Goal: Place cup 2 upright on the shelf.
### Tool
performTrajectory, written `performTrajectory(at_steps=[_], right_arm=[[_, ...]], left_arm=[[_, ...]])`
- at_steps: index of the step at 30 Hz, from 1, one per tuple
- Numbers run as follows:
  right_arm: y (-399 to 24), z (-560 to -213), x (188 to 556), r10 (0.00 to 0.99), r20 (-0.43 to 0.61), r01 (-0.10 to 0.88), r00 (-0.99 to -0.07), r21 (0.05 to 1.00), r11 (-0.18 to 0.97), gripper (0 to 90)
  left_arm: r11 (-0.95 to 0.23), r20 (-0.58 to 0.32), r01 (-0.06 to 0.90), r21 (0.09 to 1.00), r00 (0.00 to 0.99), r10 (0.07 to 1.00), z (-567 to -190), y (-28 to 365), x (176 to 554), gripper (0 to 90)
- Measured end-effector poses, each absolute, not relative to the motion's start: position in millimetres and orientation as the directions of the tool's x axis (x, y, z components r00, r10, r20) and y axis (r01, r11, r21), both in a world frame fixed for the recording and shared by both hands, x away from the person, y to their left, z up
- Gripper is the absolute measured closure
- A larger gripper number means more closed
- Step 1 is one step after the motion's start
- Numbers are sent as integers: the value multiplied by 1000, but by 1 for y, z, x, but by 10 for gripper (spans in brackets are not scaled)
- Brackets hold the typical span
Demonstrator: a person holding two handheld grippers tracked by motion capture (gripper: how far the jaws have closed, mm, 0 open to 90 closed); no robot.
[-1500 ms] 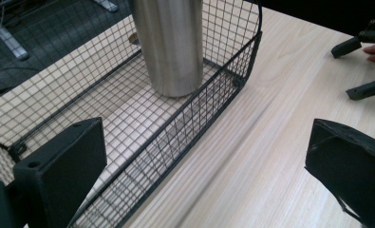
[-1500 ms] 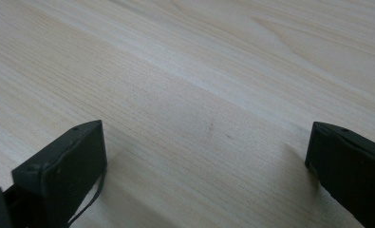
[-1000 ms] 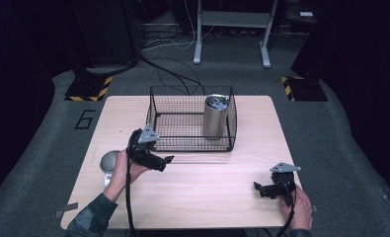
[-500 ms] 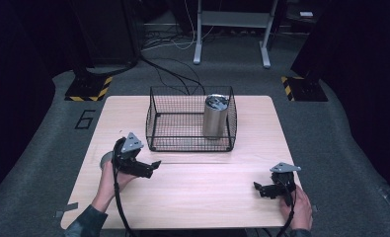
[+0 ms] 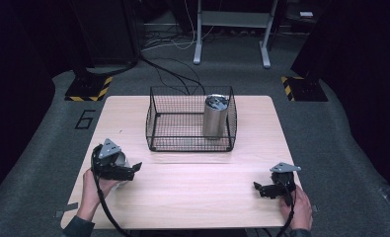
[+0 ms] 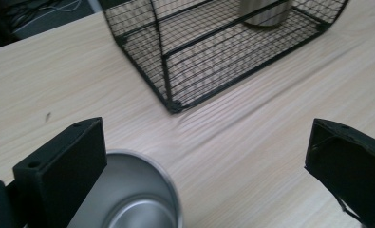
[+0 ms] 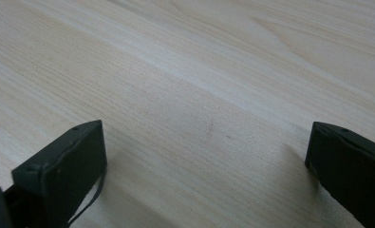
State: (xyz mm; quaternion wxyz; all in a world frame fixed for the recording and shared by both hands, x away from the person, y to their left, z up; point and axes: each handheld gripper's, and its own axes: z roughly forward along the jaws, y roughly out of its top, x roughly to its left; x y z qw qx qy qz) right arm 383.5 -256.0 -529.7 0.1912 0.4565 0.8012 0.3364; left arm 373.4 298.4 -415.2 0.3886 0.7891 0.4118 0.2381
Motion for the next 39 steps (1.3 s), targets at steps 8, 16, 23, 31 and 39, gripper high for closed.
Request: performTrajectory(at_steps=[8, 16, 23, 31, 39], right_arm=[[-256, -530, 384, 860, 1, 603, -510, 713, 357, 0], [-256, -530, 383, 860, 2, 604, -510, 713, 356, 0], [-256, -530, 384, 860, 1, 603, -510, 713, 357, 0], [-256, -530, 384, 860, 1, 603, -510, 713, 357, 0], [-256, -530, 383, 860, 2, 604, -510, 713, 356, 0]], left_arm=[[-287, 31, 501, 817, 458, 889, -426, 322, 371, 0], [-244, 16, 530, 812, 397, 918, -434, 335, 372, 0], [-232, 13, 556, 798, 369, 929, -444, 340, 375, 0], [-218, 13, 565, 796, 345, 939, -453, 340, 381, 0], [-229, 9, 584, 779, 355, 935, -456, 339, 384, 18]])
